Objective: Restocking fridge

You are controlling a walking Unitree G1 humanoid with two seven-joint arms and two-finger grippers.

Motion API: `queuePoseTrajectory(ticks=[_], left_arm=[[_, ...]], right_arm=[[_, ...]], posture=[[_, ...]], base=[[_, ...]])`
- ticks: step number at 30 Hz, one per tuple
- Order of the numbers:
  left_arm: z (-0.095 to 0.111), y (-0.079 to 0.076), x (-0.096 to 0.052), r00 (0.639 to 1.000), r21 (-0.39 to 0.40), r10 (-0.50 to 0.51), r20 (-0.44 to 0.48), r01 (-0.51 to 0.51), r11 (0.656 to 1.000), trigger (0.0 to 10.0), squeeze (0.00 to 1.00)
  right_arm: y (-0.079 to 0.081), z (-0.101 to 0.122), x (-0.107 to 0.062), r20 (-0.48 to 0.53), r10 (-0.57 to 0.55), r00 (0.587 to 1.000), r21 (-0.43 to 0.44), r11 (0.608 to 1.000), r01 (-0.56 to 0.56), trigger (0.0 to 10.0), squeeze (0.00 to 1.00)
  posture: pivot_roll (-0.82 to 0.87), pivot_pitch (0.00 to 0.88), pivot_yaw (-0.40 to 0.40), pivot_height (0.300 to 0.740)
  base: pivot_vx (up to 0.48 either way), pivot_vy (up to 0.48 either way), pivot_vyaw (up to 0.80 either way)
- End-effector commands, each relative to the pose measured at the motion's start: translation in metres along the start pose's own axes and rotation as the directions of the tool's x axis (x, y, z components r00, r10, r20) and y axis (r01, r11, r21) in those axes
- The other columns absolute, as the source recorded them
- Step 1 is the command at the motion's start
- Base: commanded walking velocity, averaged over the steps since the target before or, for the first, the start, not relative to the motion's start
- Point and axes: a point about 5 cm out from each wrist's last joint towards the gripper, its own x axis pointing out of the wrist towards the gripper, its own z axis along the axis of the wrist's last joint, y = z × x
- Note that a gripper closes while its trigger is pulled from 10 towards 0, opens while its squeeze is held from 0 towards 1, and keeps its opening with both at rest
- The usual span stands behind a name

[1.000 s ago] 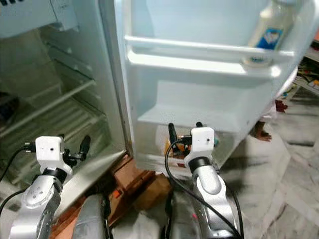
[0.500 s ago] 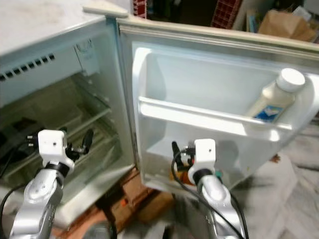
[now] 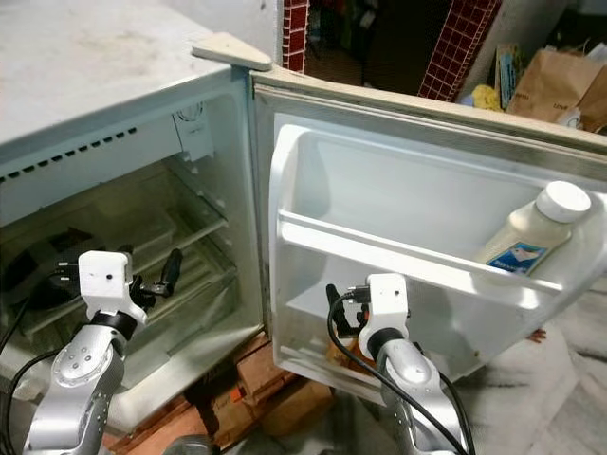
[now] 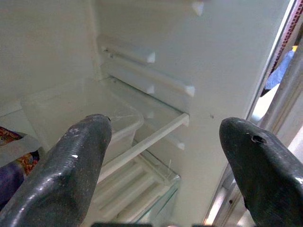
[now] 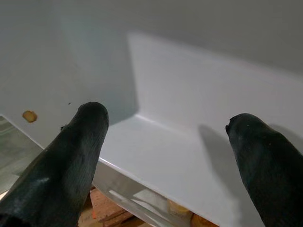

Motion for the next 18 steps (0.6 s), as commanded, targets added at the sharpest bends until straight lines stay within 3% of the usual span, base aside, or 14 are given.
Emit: queuePoseTrajectory(ticks=[1,18], left_arm=[[-0.0019,-0.0016,0.0004,1.0,0.006,-0.012,-0.011,0.012,1.0,10.0,0.0],[-0.0015,-0.0029,0.0026,1.0,0.005,-0.018,-0.008,0.018,1.0,10.0,0.0]], right_arm=[[-0.0011,0.0049,-0.0006,0.006,0.009,1.0,-0.009,1.0,-0.009,10.0,0.0],[0.0017,0.0081,0.0028,0.012,0.034,0.999,-0.021,0.999,-0.034,10.0,0.0]], posture=[[0.09,0.0,-0.049,0.74],[0.09,0.0,-0.05,0.74]], base=[[-0.341,0.0,0.0],[-0.332,0.0,0.0]])
